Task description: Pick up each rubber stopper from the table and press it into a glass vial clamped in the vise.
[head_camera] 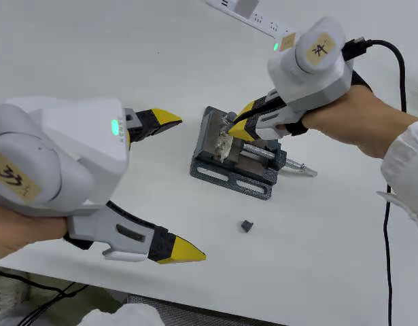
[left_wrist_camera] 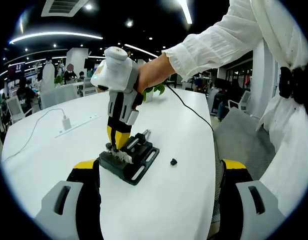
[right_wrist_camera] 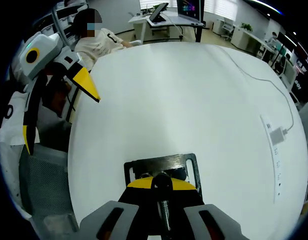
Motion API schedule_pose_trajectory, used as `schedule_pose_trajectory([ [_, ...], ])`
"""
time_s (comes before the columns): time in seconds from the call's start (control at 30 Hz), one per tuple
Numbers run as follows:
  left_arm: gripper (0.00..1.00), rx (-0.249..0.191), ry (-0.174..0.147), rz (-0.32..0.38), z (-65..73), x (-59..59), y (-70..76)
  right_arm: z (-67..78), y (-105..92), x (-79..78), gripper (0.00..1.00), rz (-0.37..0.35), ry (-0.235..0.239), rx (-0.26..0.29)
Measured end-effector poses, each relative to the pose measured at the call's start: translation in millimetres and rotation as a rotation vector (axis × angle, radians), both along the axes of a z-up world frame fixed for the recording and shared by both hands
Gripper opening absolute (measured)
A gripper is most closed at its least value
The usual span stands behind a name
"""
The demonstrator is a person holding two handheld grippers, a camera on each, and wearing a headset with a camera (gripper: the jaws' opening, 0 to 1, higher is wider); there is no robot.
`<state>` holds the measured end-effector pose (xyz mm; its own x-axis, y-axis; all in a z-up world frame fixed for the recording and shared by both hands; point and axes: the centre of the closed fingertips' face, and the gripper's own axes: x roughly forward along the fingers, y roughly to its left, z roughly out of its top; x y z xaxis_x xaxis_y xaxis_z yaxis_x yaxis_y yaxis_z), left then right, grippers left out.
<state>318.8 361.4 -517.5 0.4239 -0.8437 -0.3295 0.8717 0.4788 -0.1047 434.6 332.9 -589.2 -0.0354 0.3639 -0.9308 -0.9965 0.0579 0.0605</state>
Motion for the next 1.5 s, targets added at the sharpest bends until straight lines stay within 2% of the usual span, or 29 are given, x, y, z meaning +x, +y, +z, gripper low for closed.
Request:
schedule_pose_trajectory([
  [0.33, 0.99, -0.002, 0.003, 0.002, 0.3, 0.4, 0.2, 0.1, 0.6, -2.2, 0.05, 0.077, -0.043, -0.051],
  [0.53, 0.99, -0.002, 0.003, 0.002, 0.2, 0.5, 0.3, -0.5, 0.9, -3.6, 0.05, 0.164, -0.086, -0.099],
  [0.63, 0.99, -0.003, 0.004, 0.001, 0.0, 0.6, 0.5, -1.9, 0.2, 1.6, 0.04, 0.158, -0.086, -0.110],
  [0.8, 0.98, -0.008, -0.002, 0.003, 2.0, 2.2, 0.1, -1.9, 0.9, 0.1, 0.04, 0.132, -0.086, -0.125],
  [0.97, 0.98, -0.009, -0.004, 0.003, 2.5, 2.6, 0.4, -1.8, 1.0, -0.2, 0.04, -0.011, -0.032, -0.113],
  [1.03, 0.98, -0.009, -0.003, 0.004, 2.4, 2.5, 0.5, -1.8, 1.0, 0.1, 0.04, -0.042, -0.023, -0.113],
  [1.1, 0.98, -0.006, -0.003, 0.002, 1.9, 2.0, 0.4, -2.0, 1.7, -0.8, 0.04, -0.038, -0.030, -0.121],
  [1.13, 0.98, -0.008, -0.002, 0.002, 1.9, 1.8, 0.2, -3.6, 3.5, 1.3, 0.04, -0.009, -0.052, -0.136],
  [1.2, 0.98, -0.006, -0.002, 0.001, 1.5, 1.5, -0.1, -3.7, 4.5, 1.2, 0.04, 0.115, -0.115, -0.163],
  [1.23, 0.98, -0.005, -0.002, -0.001, 1.2, 1.1, -0.4, -3.8, 4.7, 0.2, 0.04, 0.110, -0.125, -0.179],
  [1.27, 0.98, -0.005, -0.002, -0.002, 1.2, 1.0, -0.6, -4.5, 4.7, 0.0, 0.04, 0.135, -0.137, -0.185],
  [1.5, 0.97, -0.005, -0.002, 0.001, 1.8, 1.1, 1.1, -6.9, 2.2, 5.5, 0.06, 0.110, -0.096, -0.163],
])
